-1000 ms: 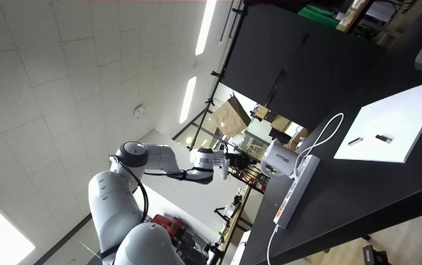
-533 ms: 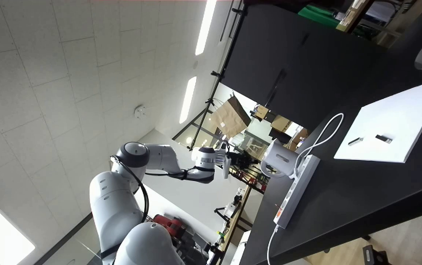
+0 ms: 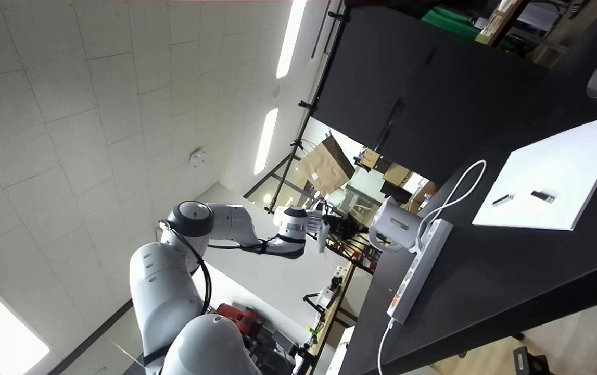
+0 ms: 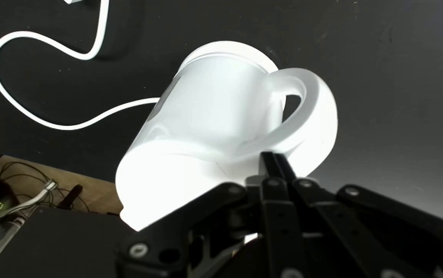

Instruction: Press the switch on the handle of the kettle

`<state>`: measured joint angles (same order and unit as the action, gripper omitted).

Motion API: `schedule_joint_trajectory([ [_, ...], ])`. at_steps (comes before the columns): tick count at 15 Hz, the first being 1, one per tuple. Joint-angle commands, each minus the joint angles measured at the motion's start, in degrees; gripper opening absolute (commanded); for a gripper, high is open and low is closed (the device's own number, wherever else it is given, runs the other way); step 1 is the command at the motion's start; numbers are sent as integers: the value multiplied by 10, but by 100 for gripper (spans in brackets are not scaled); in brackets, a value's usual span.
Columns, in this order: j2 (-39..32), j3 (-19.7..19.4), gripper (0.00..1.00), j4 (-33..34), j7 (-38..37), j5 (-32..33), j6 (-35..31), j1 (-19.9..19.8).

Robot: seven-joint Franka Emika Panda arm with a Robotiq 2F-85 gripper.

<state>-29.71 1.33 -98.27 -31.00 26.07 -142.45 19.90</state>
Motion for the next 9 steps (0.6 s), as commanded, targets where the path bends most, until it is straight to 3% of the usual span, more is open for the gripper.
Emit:
schedule_joint_trajectory([
  [1, -12, -12, 0, 19, 11, -20, 3, 10],
  [9, -2, -33, 0, 23, -3, -6, 12, 30],
])
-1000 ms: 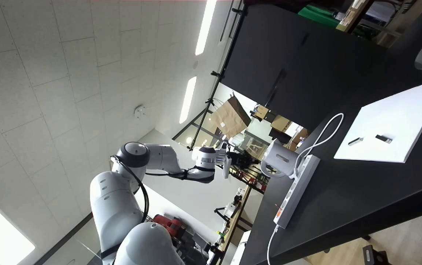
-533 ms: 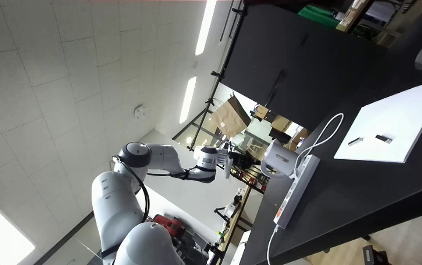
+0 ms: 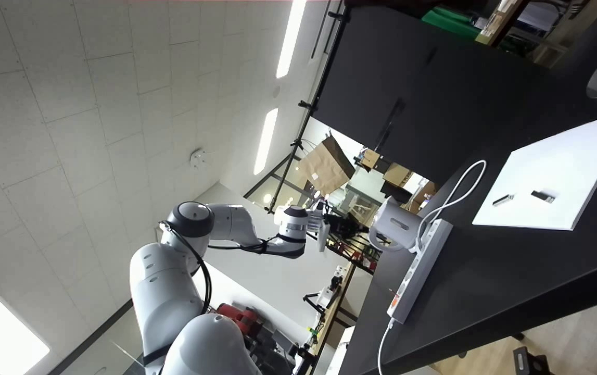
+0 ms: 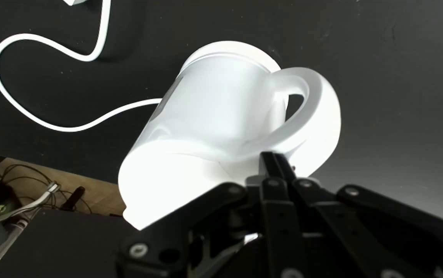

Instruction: Press the switch on the handle of the kettle

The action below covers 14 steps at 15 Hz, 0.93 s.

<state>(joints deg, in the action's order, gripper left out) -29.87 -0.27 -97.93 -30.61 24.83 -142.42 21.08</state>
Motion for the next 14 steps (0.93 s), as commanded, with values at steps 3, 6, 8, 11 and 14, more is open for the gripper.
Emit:
schedule_joint_trajectory([
  [3, 1, -22, 0, 28, -7, 9, 16, 28],
  [6, -2, -19, 0, 36, -4, 2, 23, 31],
  [8, -5, -18, 0, 40, -3, -1, 27, 32],
  [11, -10, -18, 0, 42, -2, -3, 34, 31],
  [14, -12, -17, 0, 43, 0, -6, 42, 28],
])
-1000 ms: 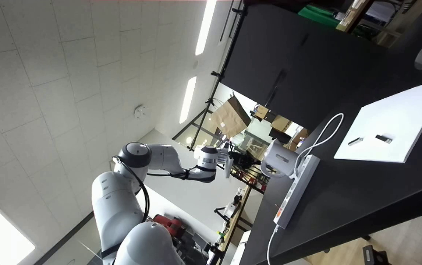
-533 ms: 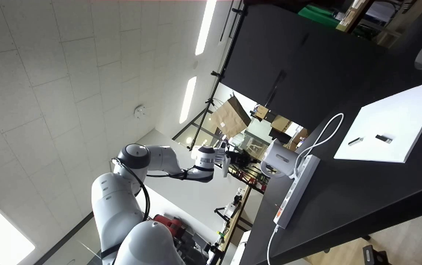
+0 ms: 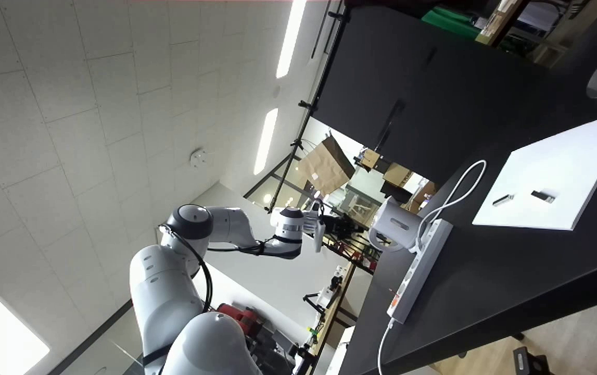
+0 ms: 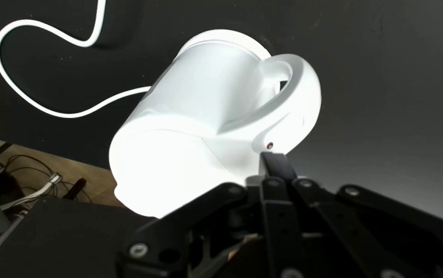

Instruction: Press the switch on the handle of the kettle

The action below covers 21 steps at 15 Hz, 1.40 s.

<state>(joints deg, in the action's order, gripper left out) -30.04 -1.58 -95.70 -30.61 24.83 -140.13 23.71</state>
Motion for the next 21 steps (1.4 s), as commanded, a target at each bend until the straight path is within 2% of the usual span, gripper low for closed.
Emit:
schedule_joint_trajectory([
  [1, -12, -3, 0, 21, 0, -7, 20, 1],
  [13, -30, -3, 0, 24, 4, -32, 20, -8],
  [21, -6, -15, 0, 14, -9, -37, 10, -6],
])
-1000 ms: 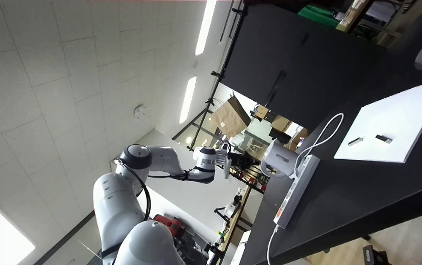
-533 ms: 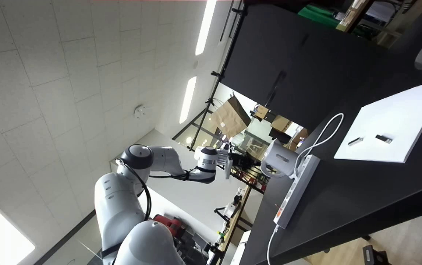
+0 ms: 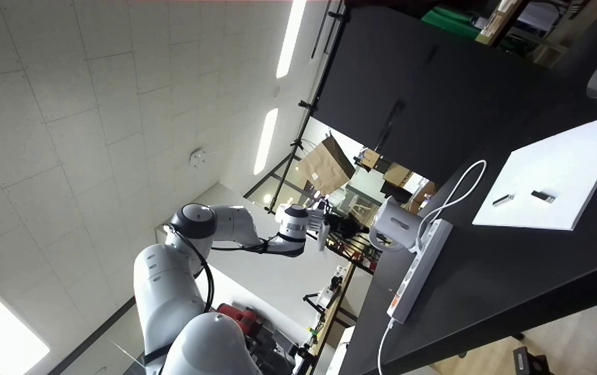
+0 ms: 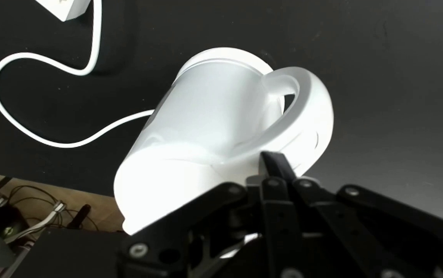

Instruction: Press the switch on the handle of the kettle

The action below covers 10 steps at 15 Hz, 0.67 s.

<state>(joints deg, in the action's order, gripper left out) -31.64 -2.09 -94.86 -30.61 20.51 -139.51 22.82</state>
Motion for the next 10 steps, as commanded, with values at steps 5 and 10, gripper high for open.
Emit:
schedule_joint_trajectory([
  [5, 45, -20, 0, -4, -23, 30, -11, 14],
  [10, 79, -24, 33, -17, -49, 66, 1, 24],
])
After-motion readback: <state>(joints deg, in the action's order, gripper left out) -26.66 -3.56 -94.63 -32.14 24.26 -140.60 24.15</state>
